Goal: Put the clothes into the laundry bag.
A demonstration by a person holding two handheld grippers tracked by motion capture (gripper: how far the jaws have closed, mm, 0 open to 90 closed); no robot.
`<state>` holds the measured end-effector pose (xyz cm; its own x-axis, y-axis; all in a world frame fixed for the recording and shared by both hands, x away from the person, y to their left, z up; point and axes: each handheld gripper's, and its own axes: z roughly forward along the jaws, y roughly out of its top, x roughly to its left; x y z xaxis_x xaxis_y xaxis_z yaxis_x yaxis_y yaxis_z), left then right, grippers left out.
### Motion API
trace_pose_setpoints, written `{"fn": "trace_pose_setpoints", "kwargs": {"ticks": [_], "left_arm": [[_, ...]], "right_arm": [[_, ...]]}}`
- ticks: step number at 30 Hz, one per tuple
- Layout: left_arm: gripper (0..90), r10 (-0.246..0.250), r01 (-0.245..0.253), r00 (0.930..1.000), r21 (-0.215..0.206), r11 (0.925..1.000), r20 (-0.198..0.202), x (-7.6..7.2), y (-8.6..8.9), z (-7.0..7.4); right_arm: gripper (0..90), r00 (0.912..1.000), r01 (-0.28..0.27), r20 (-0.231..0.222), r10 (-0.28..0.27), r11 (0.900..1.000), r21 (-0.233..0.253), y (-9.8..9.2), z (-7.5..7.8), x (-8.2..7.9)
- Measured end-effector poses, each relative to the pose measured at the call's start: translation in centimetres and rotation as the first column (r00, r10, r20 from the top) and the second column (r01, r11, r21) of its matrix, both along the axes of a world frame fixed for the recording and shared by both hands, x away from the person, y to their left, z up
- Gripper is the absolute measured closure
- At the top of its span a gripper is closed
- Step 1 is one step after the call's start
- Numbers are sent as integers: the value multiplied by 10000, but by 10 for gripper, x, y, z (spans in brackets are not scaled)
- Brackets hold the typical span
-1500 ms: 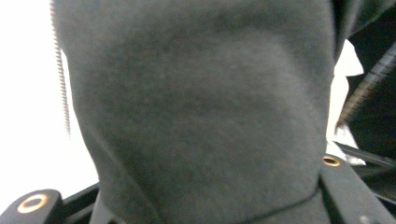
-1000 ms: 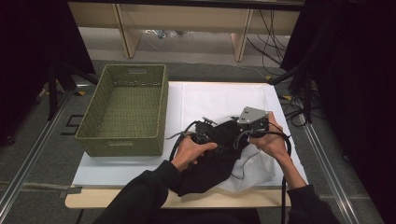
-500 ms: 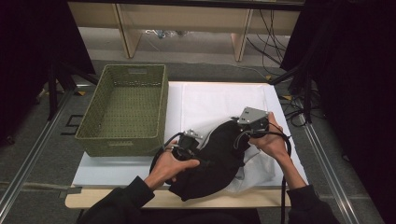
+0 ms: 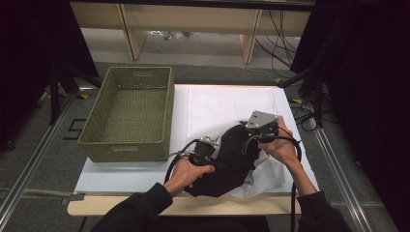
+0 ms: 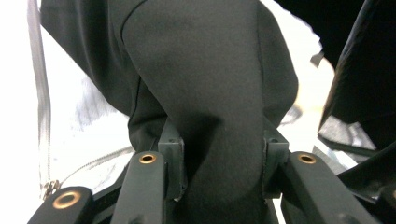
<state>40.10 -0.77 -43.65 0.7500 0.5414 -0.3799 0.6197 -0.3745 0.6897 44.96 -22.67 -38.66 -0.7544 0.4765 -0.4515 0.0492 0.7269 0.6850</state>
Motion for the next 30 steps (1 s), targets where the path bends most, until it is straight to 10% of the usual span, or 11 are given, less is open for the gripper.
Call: {"fn": "trace_pose_setpoints", "kwargs": {"ticks": [17,26,30], "left_arm": [[545,1227,-1233,9923,-389,9916,-168,44,-30,-11],[212,428,-570,9940,1430,9881,1004,4,5,-4],[203,-194,105,9988,1953,9807,439,-11,10,-24]], "right_arm": [[898,9999,-30,136,29,10000,24,-3,4,1],[898,9999,-82,119,82,9999,-63,-3,4,-2],[898,10000,33,52,-33,10000,-38,-2,3,-2]]}}
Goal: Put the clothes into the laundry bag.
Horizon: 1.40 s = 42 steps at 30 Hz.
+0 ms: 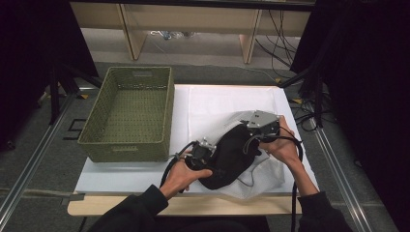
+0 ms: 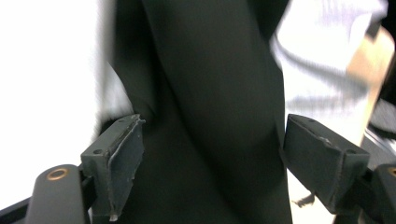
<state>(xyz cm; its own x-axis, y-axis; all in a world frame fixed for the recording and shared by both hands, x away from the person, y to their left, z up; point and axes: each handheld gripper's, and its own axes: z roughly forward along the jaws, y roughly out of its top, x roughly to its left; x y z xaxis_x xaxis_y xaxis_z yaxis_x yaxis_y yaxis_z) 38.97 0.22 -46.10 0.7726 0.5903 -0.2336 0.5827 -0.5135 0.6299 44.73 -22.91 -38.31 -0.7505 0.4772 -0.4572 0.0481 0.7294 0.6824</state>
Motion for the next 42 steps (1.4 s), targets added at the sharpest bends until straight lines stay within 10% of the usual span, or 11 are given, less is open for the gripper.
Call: {"fn": "trace_pose_setpoints", "kwargs": {"ticks": [3,4,8,12,25,34,42], "left_arm": [[281,-101,89,9993,-363,9993,-347,-1,-10,-10],[467,-342,331,9989,-341,9989,-313,1,-12,-10],[742,-365,328,9985,-882,9956,-409,13,-23,-12],[842,-286,245,9990,-1175,9928,-336,19,-32,-9],[841,1532,-1436,9862,-1365,9802,621,67,-52,-6],[564,1110,-1071,9917,-616,9923,651,53,-42,-3],[741,551,-550,9985,-704,9960,1,40,-38,-16]], "right_arm": [[898,10000,11,22,-11,10000,54,1,0,0],[898,10000,-4,54,4,10000,-17,0,0,1],[898,10000,-21,69,21,10000,1,-1,0,2],[898,10000,-13,-5,13,10000,49,-1,0,1],[898,9998,-158,97,157,9999,63,-1,1,2],[898,10000,-20,31,19,10000,55,-4,0,0],[898,9999,-67,140,68,10000,-24,-5,-1,2]]}}
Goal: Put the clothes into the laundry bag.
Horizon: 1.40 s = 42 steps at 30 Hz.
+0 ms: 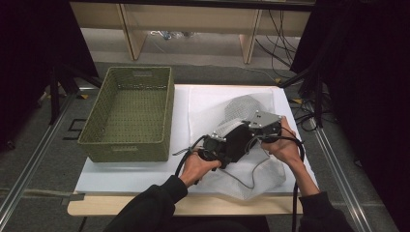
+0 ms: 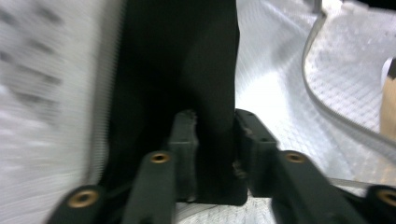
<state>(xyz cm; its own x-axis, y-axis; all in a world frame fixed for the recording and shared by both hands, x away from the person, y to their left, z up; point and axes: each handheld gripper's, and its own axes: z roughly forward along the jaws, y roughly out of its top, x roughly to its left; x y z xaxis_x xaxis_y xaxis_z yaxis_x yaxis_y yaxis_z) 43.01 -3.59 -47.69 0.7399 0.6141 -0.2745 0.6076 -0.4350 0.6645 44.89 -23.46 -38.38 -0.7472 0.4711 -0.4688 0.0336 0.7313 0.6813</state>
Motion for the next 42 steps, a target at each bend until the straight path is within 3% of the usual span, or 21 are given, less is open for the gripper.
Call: {"fn": "trace_pose_setpoints", "kwargs": {"ticks": [2,4,5,6,9,10,12,13,14,15,20,27,30,33,34,36,37,39,42], "left_arm": [[812,-113,112,9999,-67,9999,-79,3,-6,-6],[873,-442,432,9988,489,9979,192,10,-8,-7],[873,34,-32,9995,-36,10000,313,12,-14,-9],[875,134,-130,9991,-115,9998,405,15,-17,-10],[879,353,-371,9963,213,9991,788,21,-25,-9],[879,702,-710,9952,98,9974,679,22,-28,-8],[880,577,-599,9953,272,9978,774,28,-30,-8],[880,230,-284,9957,595,9978,894,31,-29,-7],[879,506,-541,9964,509,9972,677,32,-32,-7],[880,411,-462,9950,551,9974,910,35,-32,-7],[878,745,-796,9911,427,9959,1100,43,-35,-6],[836,1299,-1325,9865,205,9910,993,50,-35,-9],[747,807,-837,9932,328,9959,837,45,-33,-6],[581,312,-352,9972,590,9976,675,29,-26,1],[581,393,-430,9966,506,9978,719,22,-24,3],[510,147,-214,9958,736,9971,902,10,-12,9],[473,172,-226,9963,648,9976,838,5,-4,13],[461,173,-230,9960,644,9977,877,-2,10,18],[438,102,-216,9948,1129,9934,1009,-10,32,25]], "right_arm": [[898,10000,-36,-68,36,10000,55,1,0,-1],[898,9999,-47,-98,47,10000,24,1,0,-1],[898,9999,-47,-98,47,10000,24,1,0,-1],[898,10000,-28,-68,28,10000,56,1,0,-1],[898,9999,-4,-167,5,10000,40,0,-1,-1],[898,9998,2,-185,-1,10000,75,1,-1,-1],[898,9999,-97,-105,97,9999,26,0,-1,0],[898,10000,-35,-24,35,10000,1,0,-1,-1],[898,9999,-29,-152,31,10000,76,0,-1,-2],[898,9999,-41,-108,42,10000,82,0,-1,-1],[898,9999,19,-113,-18,9999,123,0,0,-2],[898,9999,-21,-169,21,10000,6,-2,-1,0],[898,9997,-22,-243,22,10000,1,-2,-3,-1],[898,9997,-69,-256,66,9999,-107,-3,-6,-1],[898,9997,-69,-256,66,9999,-107,-3,-6,-1],[898,9997,-41,-251,39,9999,-92,-4,-6,-2],[898,9995,-3,-330,1,10000,-69,-4,-6,-3],[898,9996,-85,-281,82,9999,-140,-4,-6,-4],[898,9993,19,-367,-24,9999,-160,-3,-7,-7]]}}
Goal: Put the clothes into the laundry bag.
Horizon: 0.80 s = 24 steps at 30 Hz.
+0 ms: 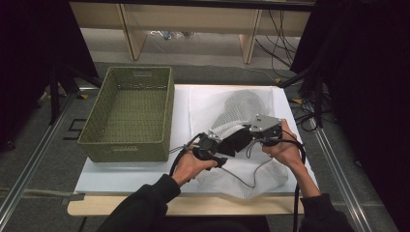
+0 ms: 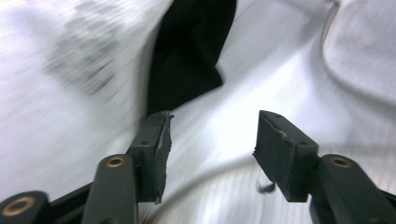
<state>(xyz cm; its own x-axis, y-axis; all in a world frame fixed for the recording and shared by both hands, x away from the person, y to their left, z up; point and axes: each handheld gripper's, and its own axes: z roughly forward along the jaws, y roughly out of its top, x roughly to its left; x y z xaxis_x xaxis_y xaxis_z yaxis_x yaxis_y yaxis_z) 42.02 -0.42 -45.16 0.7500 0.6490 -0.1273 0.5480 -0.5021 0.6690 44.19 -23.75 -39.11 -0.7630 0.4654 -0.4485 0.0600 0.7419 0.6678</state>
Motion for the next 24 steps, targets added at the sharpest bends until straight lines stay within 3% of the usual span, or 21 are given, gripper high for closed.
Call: {"fn": "trace_pose_setpoints", "kwargs": {"ticks": [3,9,13,18,19,20,22,24], "left_arm": [[407,190,-191,9998,75,9998,49,-9,20,1],[383,404,-402,9987,67,9992,-297,-23,45,-2],[390,235,-217,9987,407,9989,-452,-28,48,-1],[397,-221,279,9963,686,9973,-836,-33,46,-5],[391,-46,94,9967,590,9982,-812,-33,45,-8],[389,-43,92,9966,595,9982,-821,-31,44,-9],[430,-295,368,9952,781,9963,-930,-25,41,-13],[534,-386,471,9942,831,9954,-1004,-22,37,-18]], "right_arm": [[898,10000,-49,-82,48,10000,-49,0,-1,-2],[898,9996,-138,-243,132,9996,-243,0,-8,-9],[898,9989,-342,-326,328,9984,-459,-4,-13,-15],[898,9980,-136,-624,106,9988,-474,-9,-20,-20],[898,9964,-39,-845,1,9990,-446,-9,-22,-21],[898,9977,-313,-614,277,9978,-580,-9,-23,-18],[898,9965,-107,-827,66,9987,-491,-7,-25,-20],[898,9959,-105,-903,58,9986,-518,-6,-26,-20]]}}
